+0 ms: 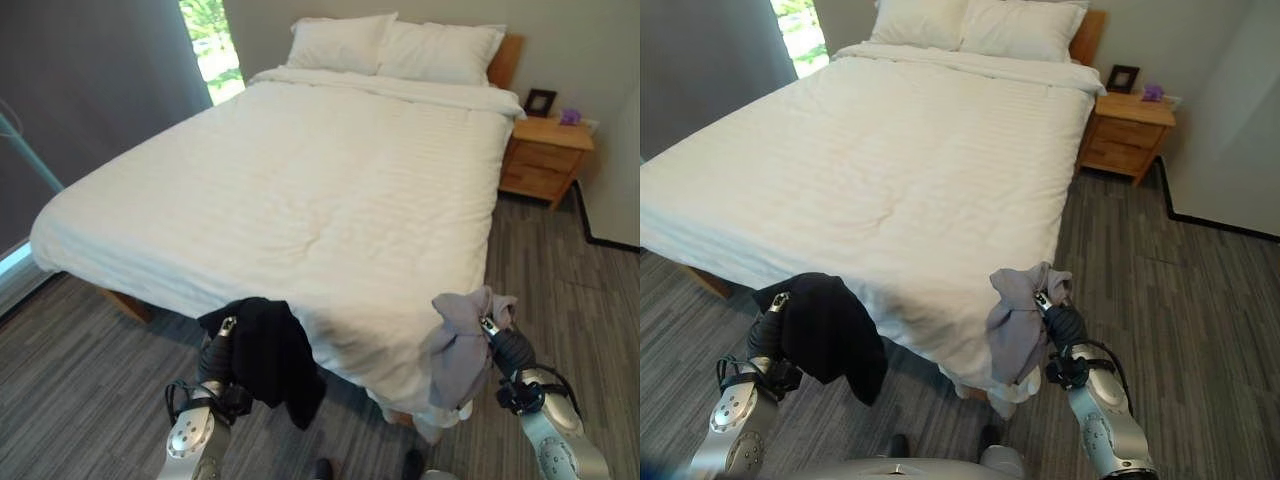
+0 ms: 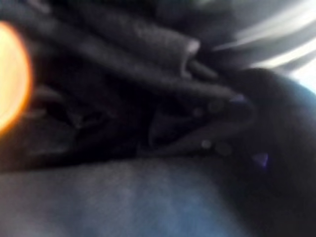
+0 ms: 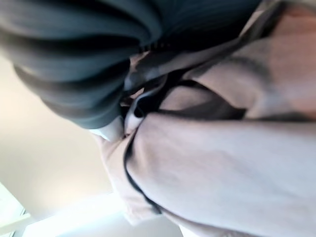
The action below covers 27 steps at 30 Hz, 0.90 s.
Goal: Pick up bed clothes into laundry basket.
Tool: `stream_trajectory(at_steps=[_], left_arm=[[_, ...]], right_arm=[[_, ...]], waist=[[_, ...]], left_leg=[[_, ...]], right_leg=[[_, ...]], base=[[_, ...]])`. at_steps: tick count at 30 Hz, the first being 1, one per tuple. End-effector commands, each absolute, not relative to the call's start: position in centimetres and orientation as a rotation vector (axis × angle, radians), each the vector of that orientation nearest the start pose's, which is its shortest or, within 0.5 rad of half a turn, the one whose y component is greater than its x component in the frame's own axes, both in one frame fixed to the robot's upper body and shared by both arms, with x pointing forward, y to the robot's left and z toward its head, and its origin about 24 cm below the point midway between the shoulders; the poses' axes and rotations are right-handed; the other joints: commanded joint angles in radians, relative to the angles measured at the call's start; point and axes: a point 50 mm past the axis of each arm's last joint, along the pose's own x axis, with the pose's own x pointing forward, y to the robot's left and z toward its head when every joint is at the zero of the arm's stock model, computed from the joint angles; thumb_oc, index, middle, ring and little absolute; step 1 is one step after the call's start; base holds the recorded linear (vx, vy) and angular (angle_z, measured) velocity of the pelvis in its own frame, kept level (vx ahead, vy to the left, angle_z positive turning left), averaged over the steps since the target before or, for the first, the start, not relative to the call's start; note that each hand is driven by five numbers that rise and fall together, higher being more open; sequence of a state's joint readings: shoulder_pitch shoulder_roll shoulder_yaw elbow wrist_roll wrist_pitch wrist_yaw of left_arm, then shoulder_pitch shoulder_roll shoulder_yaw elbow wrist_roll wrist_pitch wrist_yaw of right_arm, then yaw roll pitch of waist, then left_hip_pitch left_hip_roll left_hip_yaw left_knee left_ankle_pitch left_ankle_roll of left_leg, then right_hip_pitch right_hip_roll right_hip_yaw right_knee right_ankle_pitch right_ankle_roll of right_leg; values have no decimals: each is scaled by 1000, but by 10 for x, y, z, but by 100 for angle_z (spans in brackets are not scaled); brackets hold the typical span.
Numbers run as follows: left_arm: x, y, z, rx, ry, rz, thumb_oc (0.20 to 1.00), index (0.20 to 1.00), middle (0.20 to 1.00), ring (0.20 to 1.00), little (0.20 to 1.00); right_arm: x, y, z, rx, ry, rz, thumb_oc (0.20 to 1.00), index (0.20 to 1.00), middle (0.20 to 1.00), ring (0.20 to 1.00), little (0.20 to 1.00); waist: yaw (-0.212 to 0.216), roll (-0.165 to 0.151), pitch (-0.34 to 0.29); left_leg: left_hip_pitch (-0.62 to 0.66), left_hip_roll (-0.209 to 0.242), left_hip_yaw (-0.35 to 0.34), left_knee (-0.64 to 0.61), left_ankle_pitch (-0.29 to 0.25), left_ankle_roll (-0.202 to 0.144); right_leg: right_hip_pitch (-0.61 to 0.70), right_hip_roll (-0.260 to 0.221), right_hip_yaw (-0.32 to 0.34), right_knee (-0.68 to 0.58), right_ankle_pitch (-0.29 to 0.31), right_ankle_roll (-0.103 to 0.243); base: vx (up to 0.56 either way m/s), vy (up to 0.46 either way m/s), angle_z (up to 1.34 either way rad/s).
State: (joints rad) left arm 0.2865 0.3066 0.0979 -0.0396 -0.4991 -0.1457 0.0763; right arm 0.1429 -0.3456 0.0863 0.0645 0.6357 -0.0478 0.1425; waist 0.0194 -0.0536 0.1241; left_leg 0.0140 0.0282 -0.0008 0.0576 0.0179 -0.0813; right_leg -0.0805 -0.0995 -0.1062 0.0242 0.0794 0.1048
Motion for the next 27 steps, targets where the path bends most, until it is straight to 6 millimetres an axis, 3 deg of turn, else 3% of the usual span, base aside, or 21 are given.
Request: stream_trajectory(at_steps=[1,3,4,5,7,8,9,10,11,12,13,15,16,17,19,20,21,22,23,24,27], left_arm=[[205,268,76,-127,-265,342,200,200,200,200,200],[205,275,83,-106,-299,380,200,200,200,200,200],[206,275,83,-106,-298,380,200,200,200,200,200],[209,279,88,-94,-318,384,200,200,200,200,200],[220,279,97,-66,-349,352,200,200,200,200,200],[220,279,97,-65,-348,351,200,200,200,200,200],[224,276,105,-45,-376,322,200,200,200,200,200],[220,280,114,26,-401,316,200,200,200,200,200],[220,281,114,27,-402,316,200,200,200,200,200],[218,287,120,66,-419,338,200,200,200,200,200],[215,292,120,56,-427,365,200,200,200,200,200],[211,296,120,50,-429,381,200,200,200,200,200],[211,296,121,62,-425,384,200,200,200,200,200],[210,295,118,58,-413,383,200,200,200,200,200],[205,294,108,-9,-385,404,200,200,200,200,200],[202,294,105,-22,-374,415,200,200,200,200,200],[202,295,105,-21,-374,416,200,200,200,200,200],[197,296,102,-19,-362,424,200,200,200,200,200],[196,296,102,-19,-361,424,200,200,200,200,200],[196,296,98,-41,-354,432,200,200,200,200,200],[205,291,98,-85,-361,406,200,200,200,200,200]], right_arm=[[248,-203,53,287,-52,186,200,200,200,200,200],[244,-214,58,271,-74,154,200,200,200,200,200],[244,-214,58,270,-73,153,200,200,200,200,200],[237,-230,60,244,-88,92,200,200,200,200,200],[220,-252,53,251,-89,-51,200,200,200,200,200],[220,-252,53,251,-89,-52,200,200,200,200,200],[217,-261,50,247,-93,-119,200,200,200,200,200],[211,-270,48,229,-105,-202,200,200,200,200,200],[211,-270,48,230,-106,-202,200,200,200,200,200],[210,-271,49,243,-120,-234,200,200,200,200,200],[211,-269,50,258,-132,-226,200,200,200,200,200],[210,-268,52,249,-139,-214,200,200,200,200,200],[210,-269,54,219,-144,-213,200,200,200,200,200],[210,-270,57,203,-152,-213,200,200,200,200,200],[222,-265,64,188,-181,-208,200,200,200,200,200],[228,-262,68,185,-194,-194,200,200,200,200,200],[228,-261,68,185,-193,-194,200,200,200,200,200],[233,-257,72,189,-201,-166,200,200,200,200,200],[233,-257,71,190,-200,-165,200,200,200,200,200],[231,-257,69,195,-189,-157,200,200,200,200,200],[228,-259,72,190,-198,-163,200,200,200,200,200]], waist=[[31,-18,32],[3,-23,23],[7,-22,23],[-25,-18,20],[-74,-23,17],[-72,-21,14],[-83,-22,20],[-82,-16,48],[-82,-21,47],[-49,8,58],[-53,19,61],[-45,37,55],[-33,44,51],[-23,45,41],[27,50,11],[44,39,-1],[46,39,0],[60,15,-13],[64,15,-15],[49,7,-29],[25,-4,-15]], left_leg=[[21,-32,-239,196,-117,-3],[64,-3,-346,195,-131,-13],[67,-1,-342,194,-132,-13],[106,-2,-357,123,-203,17],[132,-18,-275,0,-196,41],[136,-16,-272,-5,-199,44],[149,-27,-235,-52,-191,56],[146,-44,-156,-60,-174,66],[143,-48,-156,-61,-170,67],[131,-31,-96,-50,-161,67],[121,-27,-87,-54,-144,71],[111,-14,-23,-83,-116,73],[94,-14,11,-88,-94,82],[82,-17,40,-88,-88,84],[50,-11,161,-73,-80,88],[40,-4,207,-64,-81,84],[42,-3,210,-63,-83,84],[33,13,270,-56,-78,66],[34,15,274,-58,-77,64],[29,40,297,-52,-72,47],[13,87,314,12,-62,18]], right_leg=[[12,-48,106,57,-7,43],[-29,-32,208,47,22,74],[-29,-29,212,46,22,74],[-66,-15,278,38,81,96],[-101,-39,304,-24,138,131],[-98,-37,304,-28,134,132],[-117,-44,298,-64,173,144],[-151,-49,191,-86,200,155],[-155,-53,194,-85,202,156],[-151,-85,24,-37,153,134],[-144,-101,-9,4,122,105],[-96,-123,-71,93,71,84],[-78,-143,-114,196,45,72],[-42,-149,-149,208,14,65],[61,-225,-317,271,-10,67],[94,-240,-355,244,-4,76],[96,-238,-352,240,-3,76],[117,-196,-369,123,-19,82],[116,-192,-365,119,-16,80],[135,-139,-310,26,-60,71],[134,-94,-263,9,-89,38]], base=[[-46,78,-146],[-78,179,-168],[-155,234,-203],[-205,265,-156],[-255,323,-164],[-185,241,-139],[-348,259,-91],[-385,251,-94],[-437,211,-135],[-259,127,-167],[-366,152,-202],[-334,112,-163],[-341,112,-130],[-332,103,-91],[-318,11,-105],[-214,-51,-149],[-163,-218,-176],[-96,-172,-136],[-135,-340,-135],[-36,-249,-89],[-51,-295,-60]])
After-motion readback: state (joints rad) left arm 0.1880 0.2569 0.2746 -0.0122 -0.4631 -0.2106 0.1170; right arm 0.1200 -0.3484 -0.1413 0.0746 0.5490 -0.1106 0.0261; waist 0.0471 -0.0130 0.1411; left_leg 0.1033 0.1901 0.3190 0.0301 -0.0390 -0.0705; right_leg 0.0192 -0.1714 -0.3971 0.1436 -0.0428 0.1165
